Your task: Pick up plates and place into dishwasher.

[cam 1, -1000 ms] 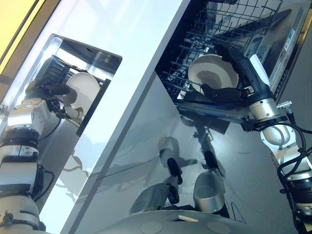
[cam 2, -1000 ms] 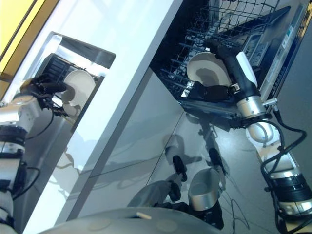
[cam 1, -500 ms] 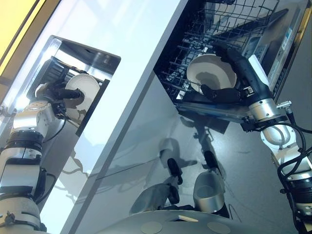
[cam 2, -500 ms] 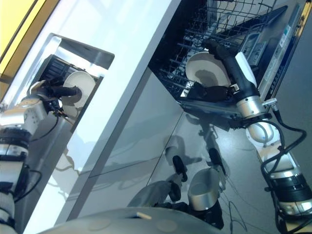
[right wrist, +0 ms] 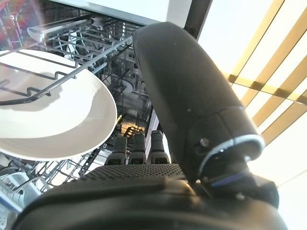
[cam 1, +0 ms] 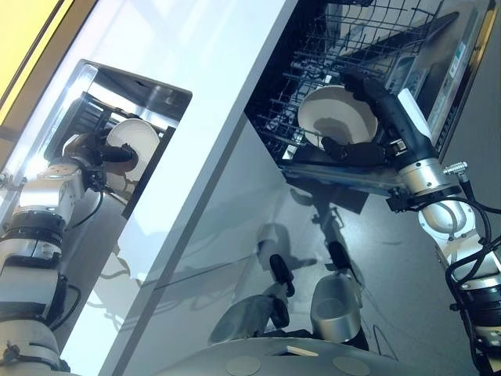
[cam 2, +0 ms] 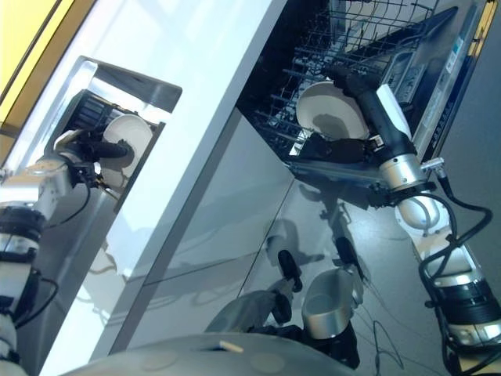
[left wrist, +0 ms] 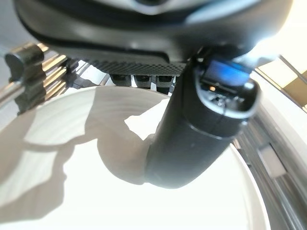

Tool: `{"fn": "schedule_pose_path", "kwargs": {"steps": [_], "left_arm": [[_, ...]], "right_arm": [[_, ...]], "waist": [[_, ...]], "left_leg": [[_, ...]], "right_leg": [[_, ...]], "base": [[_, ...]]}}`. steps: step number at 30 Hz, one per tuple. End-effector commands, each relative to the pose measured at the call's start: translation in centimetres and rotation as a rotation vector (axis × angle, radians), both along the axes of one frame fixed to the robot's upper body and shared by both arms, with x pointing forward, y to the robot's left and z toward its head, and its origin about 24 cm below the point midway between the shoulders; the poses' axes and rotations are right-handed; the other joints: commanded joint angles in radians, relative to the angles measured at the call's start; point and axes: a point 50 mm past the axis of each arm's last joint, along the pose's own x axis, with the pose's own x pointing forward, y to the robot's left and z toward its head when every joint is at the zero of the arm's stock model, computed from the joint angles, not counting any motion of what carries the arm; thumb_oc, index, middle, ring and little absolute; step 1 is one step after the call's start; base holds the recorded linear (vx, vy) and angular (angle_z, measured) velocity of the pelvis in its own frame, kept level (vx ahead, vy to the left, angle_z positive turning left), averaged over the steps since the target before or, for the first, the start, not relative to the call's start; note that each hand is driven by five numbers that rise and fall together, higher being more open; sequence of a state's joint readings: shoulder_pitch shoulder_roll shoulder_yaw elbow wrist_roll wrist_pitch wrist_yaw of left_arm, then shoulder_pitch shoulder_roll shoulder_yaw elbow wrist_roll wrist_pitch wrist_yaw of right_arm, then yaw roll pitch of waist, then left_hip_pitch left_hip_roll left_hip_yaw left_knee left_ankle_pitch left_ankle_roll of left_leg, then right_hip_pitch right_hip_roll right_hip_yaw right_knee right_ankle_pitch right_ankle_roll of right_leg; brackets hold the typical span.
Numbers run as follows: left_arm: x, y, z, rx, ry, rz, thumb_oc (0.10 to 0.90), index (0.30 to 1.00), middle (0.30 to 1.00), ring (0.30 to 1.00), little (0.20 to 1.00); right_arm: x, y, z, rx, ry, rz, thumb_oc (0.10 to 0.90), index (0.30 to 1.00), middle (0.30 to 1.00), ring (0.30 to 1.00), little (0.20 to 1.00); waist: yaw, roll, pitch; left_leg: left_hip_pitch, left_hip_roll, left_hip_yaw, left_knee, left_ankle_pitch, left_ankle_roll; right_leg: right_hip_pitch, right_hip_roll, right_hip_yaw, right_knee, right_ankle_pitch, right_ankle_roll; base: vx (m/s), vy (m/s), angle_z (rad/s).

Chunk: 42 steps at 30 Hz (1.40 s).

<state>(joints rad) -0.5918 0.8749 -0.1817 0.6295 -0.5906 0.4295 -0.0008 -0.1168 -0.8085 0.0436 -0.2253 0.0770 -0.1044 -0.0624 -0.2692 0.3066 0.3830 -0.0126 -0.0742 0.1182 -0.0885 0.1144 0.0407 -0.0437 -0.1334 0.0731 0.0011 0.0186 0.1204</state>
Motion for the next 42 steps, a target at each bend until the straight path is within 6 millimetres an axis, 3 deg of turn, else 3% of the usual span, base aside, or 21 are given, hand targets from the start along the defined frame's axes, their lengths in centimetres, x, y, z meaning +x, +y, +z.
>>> {"fn": "schedule_pose_path", "kwargs": {"steps": [1, 2, 3, 4, 18, 32, 38, 42], "left_arm": [[1.5, -7.3, -0.8, -0.243, -0.055, -0.360, 0.569, 0.702, 0.702, 0.702, 0.669], [1.5, -7.5, -0.7, -0.243, -0.068, -0.358, 0.375, 0.535, 0.535, 0.535, 0.475], [1.5, -7.5, -0.5, -0.237, -0.076, -0.356, 0.265, 0.441, 0.441, 0.441, 0.365], [1.4, -7.4, -0.4, -0.239, -0.085, -0.354, 0.100, 0.300, 0.300, 0.300, 0.200], [-0.3, -3.8, 0.8, -0.234, -0.159, -0.299, 0.100, 0.300, 0.300, 0.300, 0.200], [-0.3, -1.7, 1.7, -0.172, -0.196, -0.215, 0.100, 0.300, 0.300, 0.300, 0.200], [-0.5, -0.2, 2.5, -0.127, -0.240, -0.113, 0.100, 0.300, 0.300, 0.300, 0.200], [-0.9, 1.8, 3.5, -0.042, -0.285, 0.029, 0.100, 0.300, 0.300, 0.300, 0.200]], "right_arm": [[-1.2, 1.8, 5.0, -0.022, -0.259, 0.130, 0.800, 0.900, 0.900, 0.900, 0.900], [-1.2, 1.8, 4.9, -0.021, -0.259, 0.128, 0.800, 0.900, 0.900, 0.900, 0.900], [-1.2, 1.8, 4.8, -0.020, -0.259, 0.126, 0.800, 0.900, 0.900, 0.900, 0.900], [-1.2, 1.8, 4.8, -0.021, -0.259, 0.127, 0.800, 0.900, 0.900, 0.900, 0.900], [-2.1, 1.3, 3.0, 0.018, -0.235, 0.103, 0.800, 0.900, 0.900, 0.900, 0.900], [-1.9, 1.8, 2.9, 0.044, -0.255, 0.104, 0.800, 0.900, 0.900, 0.900, 0.900], [-1.8, 1.7, 3.0, 0.053, -0.279, 0.098, 0.800, 0.900, 0.900, 0.900, 0.900], [-1.7, 1.9, 3.0, 0.059, -0.289, 0.102, 0.800, 0.900, 0.900, 0.900, 0.900]], "waist": [[-0.012, -0.009, -0.081], [-0.009, -0.009, -0.084], [-0.005, -0.010, -0.088], [-0.002, -0.011, -0.092], [0.049, -0.036, -0.184], [0.073, -0.070, -0.239], [0.084, -0.087, -0.253], [0.094, -0.102, -0.263]], "left_leg": [[0.016, -0.079, 0.023, 0.068, -0.092, -0.026], [0.018, -0.079, 0.022, 0.068, -0.093, -0.026], [0.020, -0.079, 0.021, 0.067, -0.095, -0.025], [0.022, -0.080, 0.020, 0.066, -0.095, -0.024], [0.075, -0.080, -0.007, 0.035, -0.107, -0.018], [0.100, -0.074, -0.026, 0.014, -0.113, -0.013], [0.103, -0.071, -0.035, 0.011, -0.116, -0.012], [0.098, -0.068, -0.039, 0.010, -0.109, -0.012]], "right_leg": [[-0.089, 0.046, 0.035, 0.123, -0.036, -0.016], [-0.086, 0.046, 0.032, 0.122, -0.037, -0.015], [-0.082, 0.045, 0.029, 0.120, -0.038, -0.015], [-0.079, 0.045, 0.027, 0.119, -0.038, -0.014], [-0.011, 0.042, -0.007, 0.082, -0.032, -0.003], [0.023, 0.047, -0.006, 0.048, -0.019, 0.003], [0.031, 0.049, -0.009, 0.037, -0.013, 0.004], [0.032, 0.053, -0.012, 0.024, 0.004, 0.002]], "base": [[0.00, 0.000, 0.00], [0.00, 0.000, 0.00], [0.00, 0.000, 0.00], [0.00, 0.000, 0.00], [0.00, -0.030, 0.09], [-0.03, -0.013, 0.01], [-0.05, -0.016, 0.01], [-0.06, -0.024, 0.01]]}}
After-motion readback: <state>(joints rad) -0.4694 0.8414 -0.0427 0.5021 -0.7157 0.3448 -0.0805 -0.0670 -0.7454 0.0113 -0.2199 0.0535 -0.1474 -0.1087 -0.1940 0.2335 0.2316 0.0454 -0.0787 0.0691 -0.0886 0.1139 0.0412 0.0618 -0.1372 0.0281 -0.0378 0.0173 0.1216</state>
